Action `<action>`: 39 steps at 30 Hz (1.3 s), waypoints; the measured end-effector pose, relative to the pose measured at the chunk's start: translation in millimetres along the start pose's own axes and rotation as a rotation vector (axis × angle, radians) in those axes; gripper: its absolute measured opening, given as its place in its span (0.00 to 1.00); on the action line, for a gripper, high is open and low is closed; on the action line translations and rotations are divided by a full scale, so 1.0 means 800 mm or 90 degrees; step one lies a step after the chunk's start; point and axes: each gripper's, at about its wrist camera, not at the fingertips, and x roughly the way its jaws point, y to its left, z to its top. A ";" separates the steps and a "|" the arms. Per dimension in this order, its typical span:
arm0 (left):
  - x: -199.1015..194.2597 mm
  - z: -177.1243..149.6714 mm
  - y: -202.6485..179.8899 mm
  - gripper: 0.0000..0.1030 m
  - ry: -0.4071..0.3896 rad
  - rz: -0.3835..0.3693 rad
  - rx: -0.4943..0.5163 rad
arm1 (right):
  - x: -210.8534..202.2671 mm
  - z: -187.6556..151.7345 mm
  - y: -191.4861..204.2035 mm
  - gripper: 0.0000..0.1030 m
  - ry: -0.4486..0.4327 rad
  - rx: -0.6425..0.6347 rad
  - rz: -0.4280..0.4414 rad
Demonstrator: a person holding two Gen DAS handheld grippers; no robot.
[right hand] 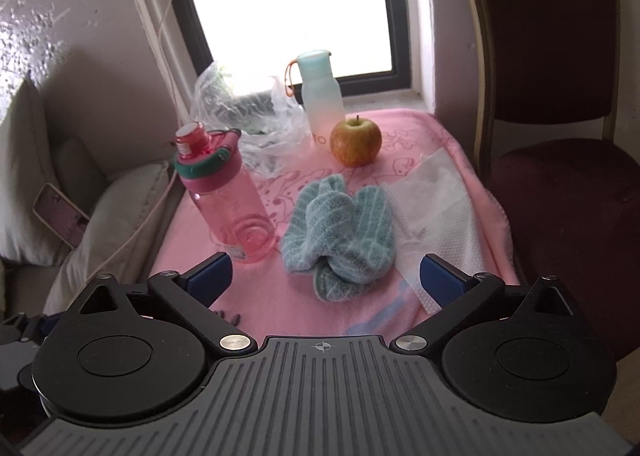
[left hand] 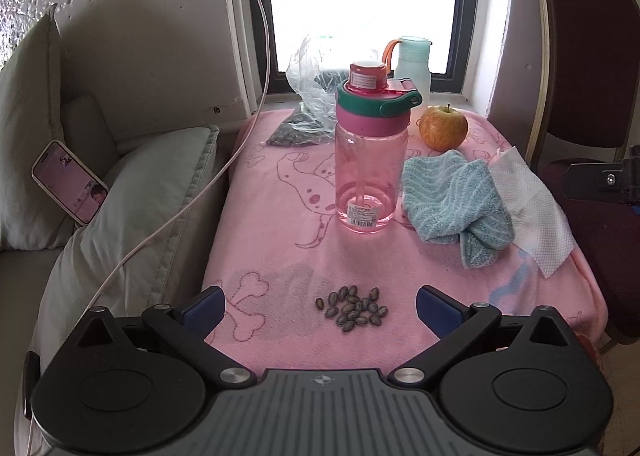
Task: Clean container
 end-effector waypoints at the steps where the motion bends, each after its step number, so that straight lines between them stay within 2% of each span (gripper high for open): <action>1: -0.002 0.001 -0.001 0.99 0.000 -0.001 -0.002 | -0.005 0.001 0.000 0.99 -0.005 -0.001 -0.003; 6: -0.013 0.005 -0.003 0.99 0.002 -0.009 -0.014 | -0.022 0.005 -0.004 1.00 -0.021 0.003 -0.020; 13: -0.023 0.010 -0.006 0.99 -0.008 -0.014 -0.021 | -0.037 0.008 -0.007 1.00 -0.027 0.009 -0.011; 39: -0.018 0.011 -0.003 0.99 0.002 -0.011 -0.027 | -0.029 0.002 -0.006 1.00 -0.010 0.017 0.006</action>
